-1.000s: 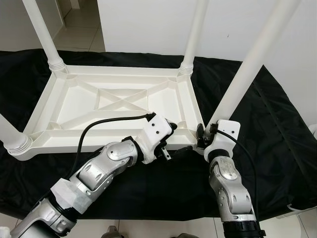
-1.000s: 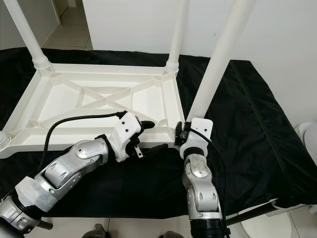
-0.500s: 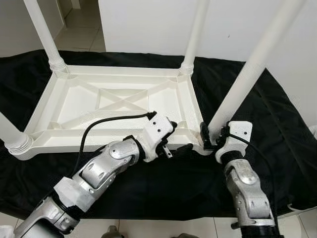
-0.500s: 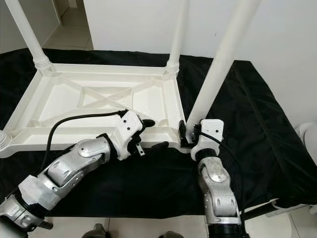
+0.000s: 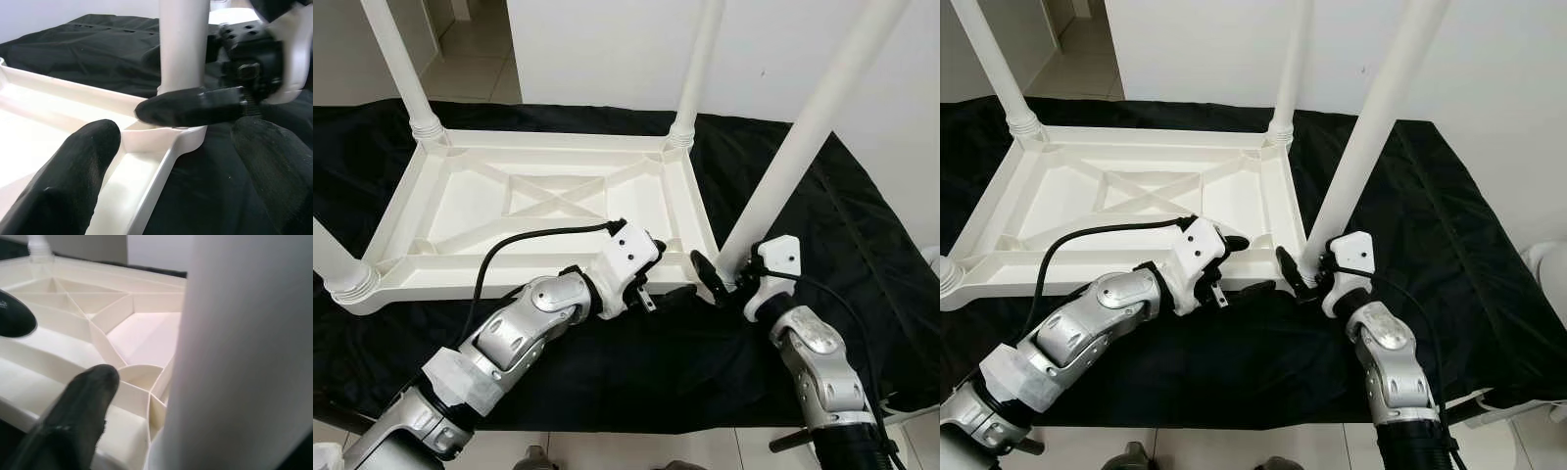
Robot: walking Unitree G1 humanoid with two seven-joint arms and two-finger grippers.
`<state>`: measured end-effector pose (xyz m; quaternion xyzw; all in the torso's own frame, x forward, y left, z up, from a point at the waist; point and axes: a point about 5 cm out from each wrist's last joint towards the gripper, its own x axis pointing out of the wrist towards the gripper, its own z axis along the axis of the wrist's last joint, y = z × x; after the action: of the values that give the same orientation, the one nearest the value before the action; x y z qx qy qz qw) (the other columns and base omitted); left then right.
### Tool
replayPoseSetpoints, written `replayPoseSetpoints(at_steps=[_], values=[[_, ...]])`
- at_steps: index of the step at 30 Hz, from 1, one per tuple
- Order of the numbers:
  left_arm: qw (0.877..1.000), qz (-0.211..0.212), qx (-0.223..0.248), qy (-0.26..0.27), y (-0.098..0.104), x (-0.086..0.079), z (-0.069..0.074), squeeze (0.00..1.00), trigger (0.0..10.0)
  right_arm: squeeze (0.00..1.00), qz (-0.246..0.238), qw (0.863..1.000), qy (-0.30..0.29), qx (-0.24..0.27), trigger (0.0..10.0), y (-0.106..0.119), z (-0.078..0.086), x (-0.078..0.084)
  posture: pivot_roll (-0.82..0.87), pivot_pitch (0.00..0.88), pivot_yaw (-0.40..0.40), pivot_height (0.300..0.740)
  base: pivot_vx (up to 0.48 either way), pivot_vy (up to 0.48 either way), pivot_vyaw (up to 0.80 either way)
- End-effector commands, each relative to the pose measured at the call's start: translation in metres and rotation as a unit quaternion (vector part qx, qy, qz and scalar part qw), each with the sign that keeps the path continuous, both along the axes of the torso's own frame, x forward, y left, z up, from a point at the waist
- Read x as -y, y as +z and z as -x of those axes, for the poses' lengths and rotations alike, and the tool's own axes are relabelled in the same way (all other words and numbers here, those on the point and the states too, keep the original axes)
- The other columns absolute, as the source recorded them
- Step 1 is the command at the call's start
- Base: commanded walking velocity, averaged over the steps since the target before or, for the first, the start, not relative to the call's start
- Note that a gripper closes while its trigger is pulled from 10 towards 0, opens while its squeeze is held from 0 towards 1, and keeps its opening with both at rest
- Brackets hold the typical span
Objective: Building children table
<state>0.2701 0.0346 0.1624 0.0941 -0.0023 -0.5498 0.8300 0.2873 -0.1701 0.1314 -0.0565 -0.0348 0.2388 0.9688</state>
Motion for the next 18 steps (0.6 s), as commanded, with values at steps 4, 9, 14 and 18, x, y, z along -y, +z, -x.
replayPoseSetpoints(at_steps=[4,9,14,18], values=[[0.997,-0.013,-0.009,-0.071,0.001,0.003,0.004,0.00,10.0,0.00,0.013,0.999,0.029,-0.005,1.1,-0.006,-0.002,-0.003,0.02,0.006,-0.039,0.740,0.000,0.000,0.00],[0.997,-0.011,-0.010,-0.070,0.001,0.003,0.005,0.00,10.0,0.00,0.005,0.999,0.045,-0.016,0.0,-0.013,0.001,-0.002,0.02,0.006,-0.041,0.740,0.000,0.000,0.00],[0.997,-0.010,-0.010,-0.069,0.000,0.003,0.005,0.00,10.0,0.00,0.002,0.999,0.026,-0.020,8.4,-0.015,0.004,0.002,0.02,0.011,-0.040,0.740,0.000,0.000,0.00],[0.997,-0.010,-0.010,-0.070,0.000,0.003,0.005,0.00,10.0,0.00,0.000,1.000,0.005,-0.023,10.0,-0.017,0.004,0.005,0.02,0.010,-0.040,0.740,0.000,0.000,0.00]])
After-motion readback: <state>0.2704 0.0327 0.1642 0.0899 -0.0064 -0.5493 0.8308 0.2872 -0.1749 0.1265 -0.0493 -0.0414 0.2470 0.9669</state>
